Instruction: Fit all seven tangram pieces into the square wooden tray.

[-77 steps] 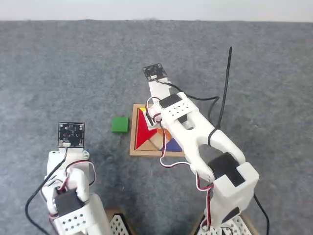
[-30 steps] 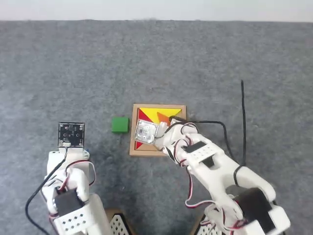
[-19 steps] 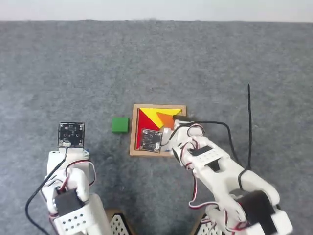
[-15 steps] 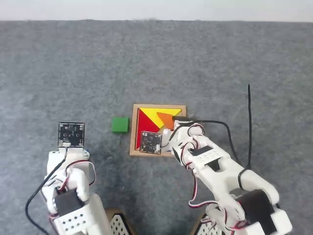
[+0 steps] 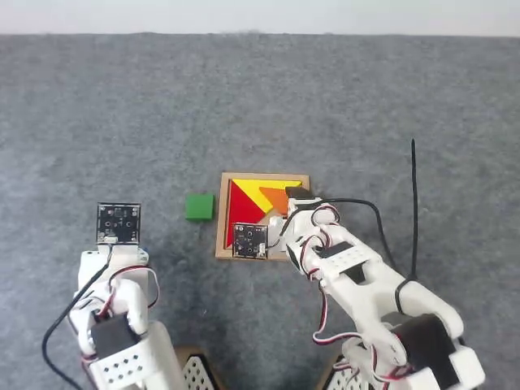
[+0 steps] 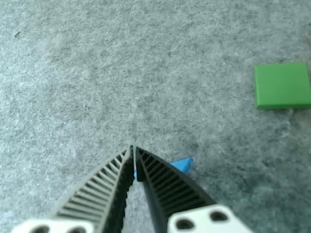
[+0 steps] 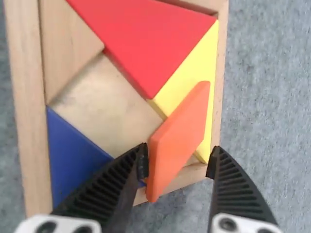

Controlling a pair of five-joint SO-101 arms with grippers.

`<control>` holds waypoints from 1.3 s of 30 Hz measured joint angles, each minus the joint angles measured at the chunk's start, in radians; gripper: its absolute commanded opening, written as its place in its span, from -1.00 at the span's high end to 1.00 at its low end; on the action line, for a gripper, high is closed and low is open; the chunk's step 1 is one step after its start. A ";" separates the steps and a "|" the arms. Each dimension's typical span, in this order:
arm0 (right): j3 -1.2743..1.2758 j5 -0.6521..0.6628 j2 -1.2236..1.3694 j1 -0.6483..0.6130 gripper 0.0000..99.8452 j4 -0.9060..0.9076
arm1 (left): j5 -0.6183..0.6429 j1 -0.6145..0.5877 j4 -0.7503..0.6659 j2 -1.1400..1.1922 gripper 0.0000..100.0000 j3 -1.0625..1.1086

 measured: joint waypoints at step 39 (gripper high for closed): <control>-0.097 -0.044 0.086 0.009 0.99 -0.015 | 0.000 0.000 0.000 0.000 0.97 0.000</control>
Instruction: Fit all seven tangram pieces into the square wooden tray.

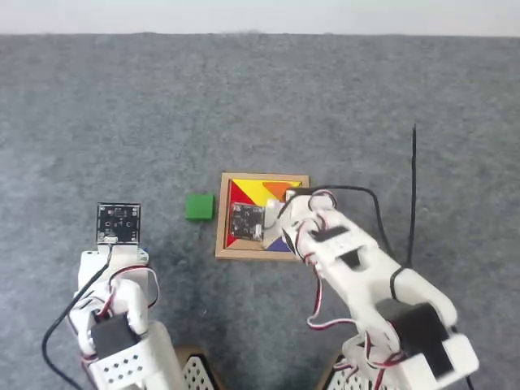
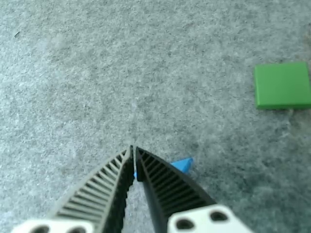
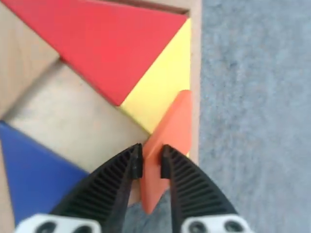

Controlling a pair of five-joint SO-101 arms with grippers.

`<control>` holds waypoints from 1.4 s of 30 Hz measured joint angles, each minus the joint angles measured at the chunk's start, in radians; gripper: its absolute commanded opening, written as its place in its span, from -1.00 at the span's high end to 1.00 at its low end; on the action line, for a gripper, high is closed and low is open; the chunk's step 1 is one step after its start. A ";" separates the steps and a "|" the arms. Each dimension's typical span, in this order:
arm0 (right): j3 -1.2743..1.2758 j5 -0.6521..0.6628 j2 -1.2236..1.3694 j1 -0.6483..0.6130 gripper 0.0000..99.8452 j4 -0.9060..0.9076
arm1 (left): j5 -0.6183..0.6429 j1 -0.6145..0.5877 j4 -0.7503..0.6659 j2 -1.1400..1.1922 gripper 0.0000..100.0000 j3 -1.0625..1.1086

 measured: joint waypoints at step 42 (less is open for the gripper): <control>-0.270 -0.080 0.114 -0.009 0.57 0.411 | 0.000 0.000 0.000 0.000 0.97 0.000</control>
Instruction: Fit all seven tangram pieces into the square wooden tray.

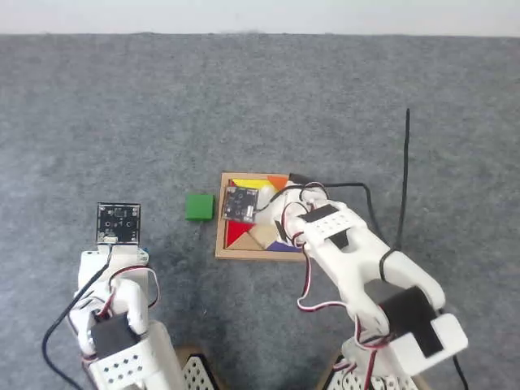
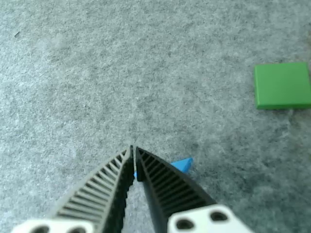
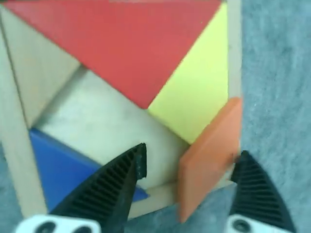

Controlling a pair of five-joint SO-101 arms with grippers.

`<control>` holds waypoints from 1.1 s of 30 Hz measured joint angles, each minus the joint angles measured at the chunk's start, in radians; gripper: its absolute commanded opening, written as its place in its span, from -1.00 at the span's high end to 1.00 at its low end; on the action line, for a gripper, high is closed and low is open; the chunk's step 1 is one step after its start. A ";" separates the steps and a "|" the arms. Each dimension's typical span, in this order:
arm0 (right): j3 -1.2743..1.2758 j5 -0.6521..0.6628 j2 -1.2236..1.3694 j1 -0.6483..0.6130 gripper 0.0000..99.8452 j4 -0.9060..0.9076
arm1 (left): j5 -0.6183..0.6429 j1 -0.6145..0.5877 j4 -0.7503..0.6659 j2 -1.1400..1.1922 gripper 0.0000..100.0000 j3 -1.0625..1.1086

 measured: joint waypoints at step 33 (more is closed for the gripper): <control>-0.029 0.146 0.009 0.052 0.65 -0.028 | 0.000 0.000 0.000 0.000 0.97 0.000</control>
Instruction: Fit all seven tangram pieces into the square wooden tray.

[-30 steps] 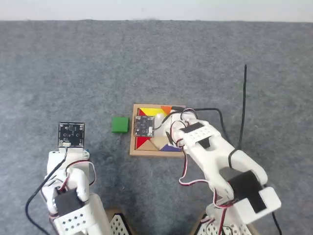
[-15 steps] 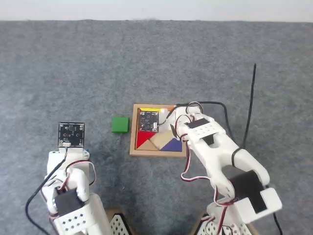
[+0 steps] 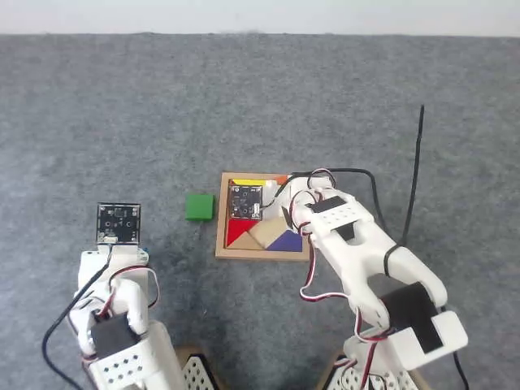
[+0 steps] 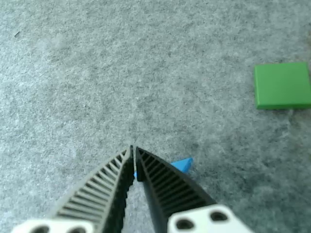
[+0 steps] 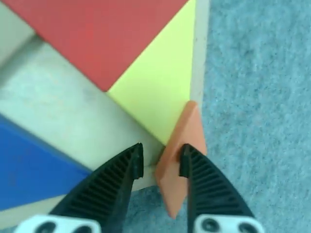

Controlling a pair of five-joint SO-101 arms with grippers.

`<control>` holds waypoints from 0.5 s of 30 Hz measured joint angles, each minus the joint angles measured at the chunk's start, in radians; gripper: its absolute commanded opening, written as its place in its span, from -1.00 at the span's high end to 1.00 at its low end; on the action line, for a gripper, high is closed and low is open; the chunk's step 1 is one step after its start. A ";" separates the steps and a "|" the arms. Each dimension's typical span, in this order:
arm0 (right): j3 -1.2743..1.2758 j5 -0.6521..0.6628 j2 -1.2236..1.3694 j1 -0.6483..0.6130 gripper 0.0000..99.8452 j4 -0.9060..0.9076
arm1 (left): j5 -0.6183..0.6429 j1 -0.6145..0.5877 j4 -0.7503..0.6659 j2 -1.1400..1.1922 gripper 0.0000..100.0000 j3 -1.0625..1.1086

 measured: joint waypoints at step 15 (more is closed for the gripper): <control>0.094 -0.006 -0.342 -0.028 0.55 0.311 | 0.000 0.000 0.000 0.000 0.97 0.000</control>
